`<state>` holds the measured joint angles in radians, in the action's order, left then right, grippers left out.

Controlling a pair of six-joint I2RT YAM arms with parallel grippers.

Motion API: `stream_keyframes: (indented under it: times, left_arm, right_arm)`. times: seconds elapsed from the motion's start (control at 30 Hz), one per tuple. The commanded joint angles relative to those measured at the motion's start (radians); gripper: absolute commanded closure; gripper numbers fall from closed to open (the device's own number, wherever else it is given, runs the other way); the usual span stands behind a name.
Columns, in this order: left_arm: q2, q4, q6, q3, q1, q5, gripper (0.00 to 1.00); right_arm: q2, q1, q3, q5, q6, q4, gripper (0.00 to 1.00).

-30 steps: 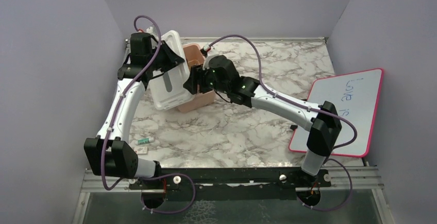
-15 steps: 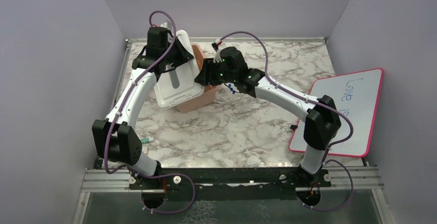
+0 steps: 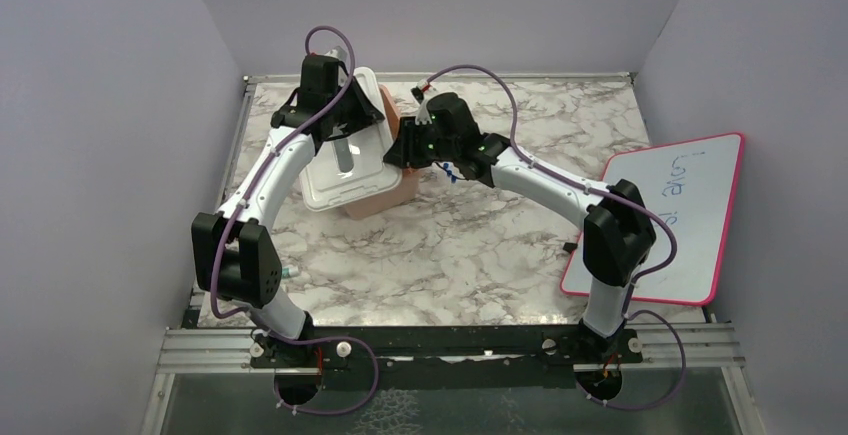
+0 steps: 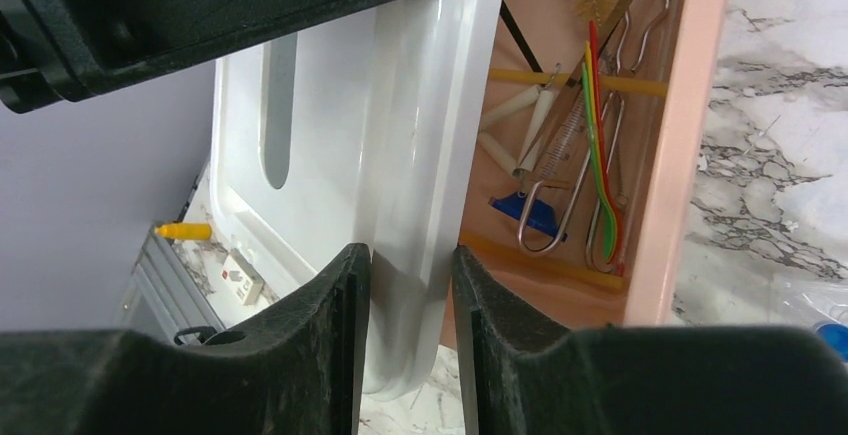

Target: Organize the chemistry lab equipment

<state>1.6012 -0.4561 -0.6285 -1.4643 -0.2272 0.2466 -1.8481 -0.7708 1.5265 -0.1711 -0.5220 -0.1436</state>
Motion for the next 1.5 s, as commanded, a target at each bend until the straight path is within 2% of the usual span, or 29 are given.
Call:
stream_keyframes:
  times: [0.0, 0.1, 0.23, 0.57, 0.73, 0.9, 1.0, 1.1, 1.47]
  left_arm:
    - [0.002, 0.063, -0.003, -0.048, -0.006, 0.036, 0.80]
    - [0.010, 0.055, 0.018, -0.057, -0.005, 0.040, 0.65]
    - [0.009, 0.011, 0.055, -0.079, 0.008, 0.003, 0.51]
    - [-0.076, -0.062, 0.145, -0.064, 0.090, -0.048, 0.38]
    - [-0.181, -0.086, 0.183, 0.020, 0.158, -0.086, 0.35]
    - [-0.306, -0.083, 0.186, 0.190, 0.183, -0.185, 0.35]
    - [-0.350, -0.082, 0.193, 0.272, 0.202, -0.195, 0.34]
    - [-0.360, -0.080, 0.190, 0.341, 0.212, -0.177, 0.34]
    - [-0.375, -0.081, 0.214, 0.392, 0.218, -0.141, 0.34]
  right_arm:
    - [-0.011, 0.017, -0.022, 0.044, 0.019, -0.017, 0.66]
    - [-0.014, 0.021, -0.023, 0.054, 0.017, -0.021, 0.72]
    - [-0.013, 0.022, -0.023, 0.068, 0.015, -0.032, 0.78]
    - [-0.016, 0.044, 0.001, 0.084, 0.026, -0.069, 0.81]
    - [-0.016, 0.069, 0.018, 0.024, 0.042, -0.094, 0.80]
    - [-0.033, 0.085, 0.050, -0.009, 0.070, -0.137, 0.79]
    - [-0.044, 0.093, 0.066, -0.011, 0.090, -0.154, 0.78]
    - [-0.049, 0.098, 0.084, 0.004, 0.113, -0.171, 0.71]
    - [-0.075, 0.102, 0.139, 0.167, 0.164, -0.244, 0.59]
